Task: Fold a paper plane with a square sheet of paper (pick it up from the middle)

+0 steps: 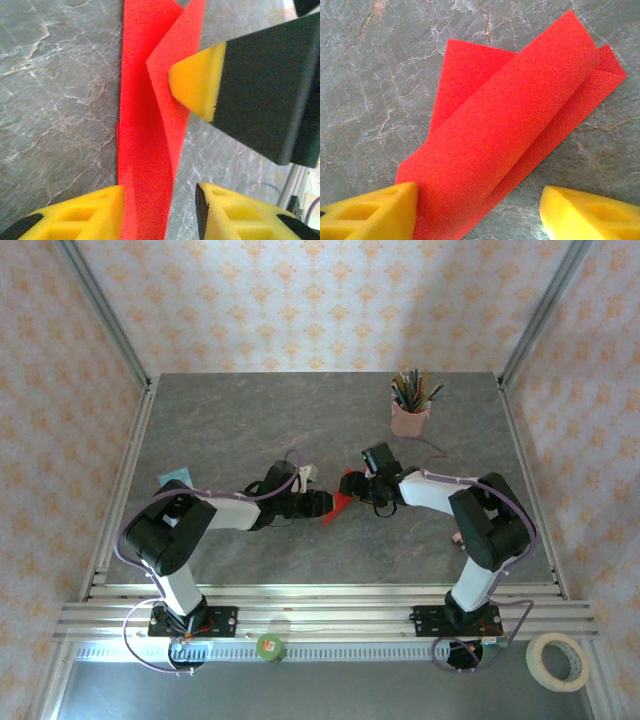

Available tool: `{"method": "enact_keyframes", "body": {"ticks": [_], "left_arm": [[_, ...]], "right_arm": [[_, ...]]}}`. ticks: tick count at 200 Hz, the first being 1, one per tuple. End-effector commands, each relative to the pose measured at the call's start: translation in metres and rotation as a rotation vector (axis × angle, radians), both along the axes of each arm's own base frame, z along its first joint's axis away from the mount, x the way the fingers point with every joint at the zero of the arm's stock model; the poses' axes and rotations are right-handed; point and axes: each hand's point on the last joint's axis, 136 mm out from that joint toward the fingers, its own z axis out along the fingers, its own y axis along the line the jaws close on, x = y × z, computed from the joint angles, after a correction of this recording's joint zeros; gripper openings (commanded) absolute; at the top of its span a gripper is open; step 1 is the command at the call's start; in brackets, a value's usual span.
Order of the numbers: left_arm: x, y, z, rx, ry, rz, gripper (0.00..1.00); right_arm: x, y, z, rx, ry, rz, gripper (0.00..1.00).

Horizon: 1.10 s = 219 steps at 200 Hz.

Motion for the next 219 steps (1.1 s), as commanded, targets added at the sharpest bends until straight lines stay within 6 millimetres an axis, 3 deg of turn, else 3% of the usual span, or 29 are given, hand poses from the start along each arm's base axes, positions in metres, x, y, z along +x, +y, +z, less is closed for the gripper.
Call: {"method": "enact_keyframes", "body": {"ticks": [1,35,66,164,219], "left_arm": [[-0.004,0.0,0.001,0.058,-0.023,-0.009,0.45],[-0.01,-0.008,-0.002,0.085,-0.023,-0.045,0.46],[-0.01,-0.001,-0.009,0.134,-0.017,-0.028,0.45],[-0.016,0.004,-0.029,0.165,0.024,-0.03,0.27],[-0.016,0.009,-0.039,0.206,0.025,-0.032,0.23]], "right_arm": [[-0.015,-0.016,-0.053,-0.109,0.089,-0.016,0.67],[-0.016,-0.017,-0.056,-0.113,0.099,-0.02,0.67],[-0.017,-0.017,-0.058,-0.113,0.103,-0.025,0.66],[-0.02,-0.02,-0.066,-0.125,0.123,-0.033,0.65],[-0.023,-0.022,-0.072,-0.134,0.142,-0.045,0.64]]}}
